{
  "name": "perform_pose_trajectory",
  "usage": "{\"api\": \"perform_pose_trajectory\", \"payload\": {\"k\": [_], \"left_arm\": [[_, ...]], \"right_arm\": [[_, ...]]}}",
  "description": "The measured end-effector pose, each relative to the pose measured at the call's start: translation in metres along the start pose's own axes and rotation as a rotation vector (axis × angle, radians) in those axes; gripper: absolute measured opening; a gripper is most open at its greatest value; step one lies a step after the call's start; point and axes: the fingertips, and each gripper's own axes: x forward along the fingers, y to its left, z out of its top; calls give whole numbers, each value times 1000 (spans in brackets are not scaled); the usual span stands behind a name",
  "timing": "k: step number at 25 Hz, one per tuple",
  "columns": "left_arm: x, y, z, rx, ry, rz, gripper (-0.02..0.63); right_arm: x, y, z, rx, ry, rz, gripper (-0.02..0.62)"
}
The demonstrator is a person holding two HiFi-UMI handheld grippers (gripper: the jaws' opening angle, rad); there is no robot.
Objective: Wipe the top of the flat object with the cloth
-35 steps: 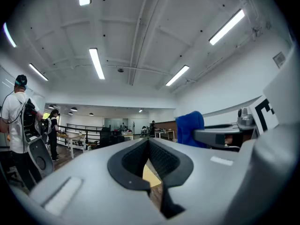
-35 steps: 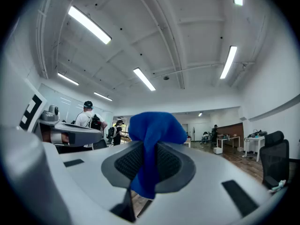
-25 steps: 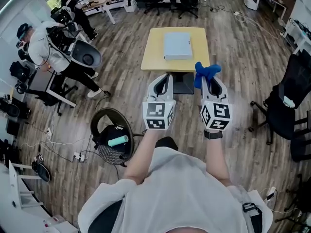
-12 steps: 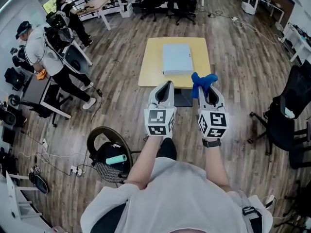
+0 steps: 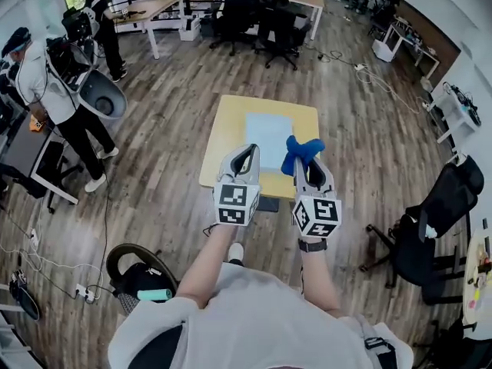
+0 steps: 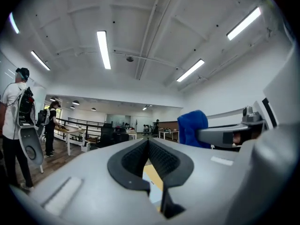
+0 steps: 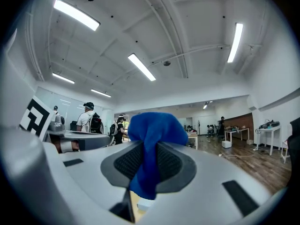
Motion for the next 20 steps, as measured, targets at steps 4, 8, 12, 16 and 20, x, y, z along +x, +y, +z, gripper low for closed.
{"api": "perform_pose_trajectory", "payload": {"k": [4, 8, 12, 16, 20], "left_arm": [[45, 39, -5, -9, 12, -12, 10], [90, 69, -20, 18, 25, -34, 9], [136, 97, -43, -20, 64, -43, 9], [174, 113, -57, -24, 90, -44, 9], [216, 120, -71, -23, 118, -39, 9]], "right_arm": [[71, -3, -14, 16, 34, -2, 77], [130, -5, -34, 44, 84, 10, 75], [173, -19, -57, 75, 137, 0, 72], [209, -31, -82, 78, 219, 25, 69], [249, -59, -98, 83, 255, 37, 70]]}}
